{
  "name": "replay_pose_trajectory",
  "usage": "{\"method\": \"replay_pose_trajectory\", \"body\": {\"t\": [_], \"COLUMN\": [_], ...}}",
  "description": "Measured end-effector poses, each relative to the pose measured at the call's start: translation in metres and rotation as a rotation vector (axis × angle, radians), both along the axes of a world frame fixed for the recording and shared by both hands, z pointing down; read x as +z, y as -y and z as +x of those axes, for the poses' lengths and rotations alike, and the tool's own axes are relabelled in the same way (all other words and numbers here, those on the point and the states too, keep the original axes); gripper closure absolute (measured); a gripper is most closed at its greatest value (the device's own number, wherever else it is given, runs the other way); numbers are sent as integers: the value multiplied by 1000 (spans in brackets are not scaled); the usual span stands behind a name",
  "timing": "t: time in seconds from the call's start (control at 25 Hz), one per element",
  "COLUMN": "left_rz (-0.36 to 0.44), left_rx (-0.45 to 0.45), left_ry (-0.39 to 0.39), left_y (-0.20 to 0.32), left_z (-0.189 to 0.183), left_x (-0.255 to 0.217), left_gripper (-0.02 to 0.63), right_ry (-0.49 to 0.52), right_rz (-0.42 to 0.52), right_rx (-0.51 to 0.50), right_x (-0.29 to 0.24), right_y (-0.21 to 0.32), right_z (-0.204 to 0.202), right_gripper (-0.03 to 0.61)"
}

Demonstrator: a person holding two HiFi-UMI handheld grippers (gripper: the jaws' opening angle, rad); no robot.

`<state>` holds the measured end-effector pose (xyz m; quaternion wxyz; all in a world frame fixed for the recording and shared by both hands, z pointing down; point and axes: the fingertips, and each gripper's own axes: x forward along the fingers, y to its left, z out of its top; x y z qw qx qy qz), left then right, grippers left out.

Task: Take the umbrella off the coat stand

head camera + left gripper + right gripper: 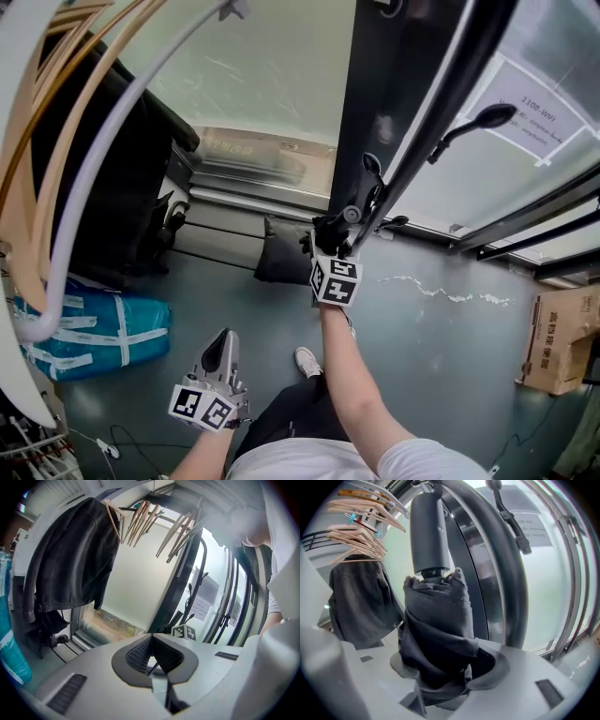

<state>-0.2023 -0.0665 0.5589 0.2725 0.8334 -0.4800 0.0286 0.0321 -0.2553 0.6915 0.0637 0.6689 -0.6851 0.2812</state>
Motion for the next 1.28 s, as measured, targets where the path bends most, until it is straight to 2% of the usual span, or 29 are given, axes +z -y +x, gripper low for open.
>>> {"method": "replay_pose_trajectory", "body": {"t": [0.8, 1.28], "left_rz": [39, 86], "left_rx": [-58, -67], "left_ry": [-70, -98], "left_y": [-13, -13], "left_z": [8, 14], "left_x": [-17, -36], "left_gripper": [589, 589], "right_ry": [-94, -155], "right_rz": [60, 121], "right_rx": [-122, -158], "right_x": [-59, -108], "right_y": [-7, -11], "right_z": [1, 3], "right_gripper": [322, 322]}}
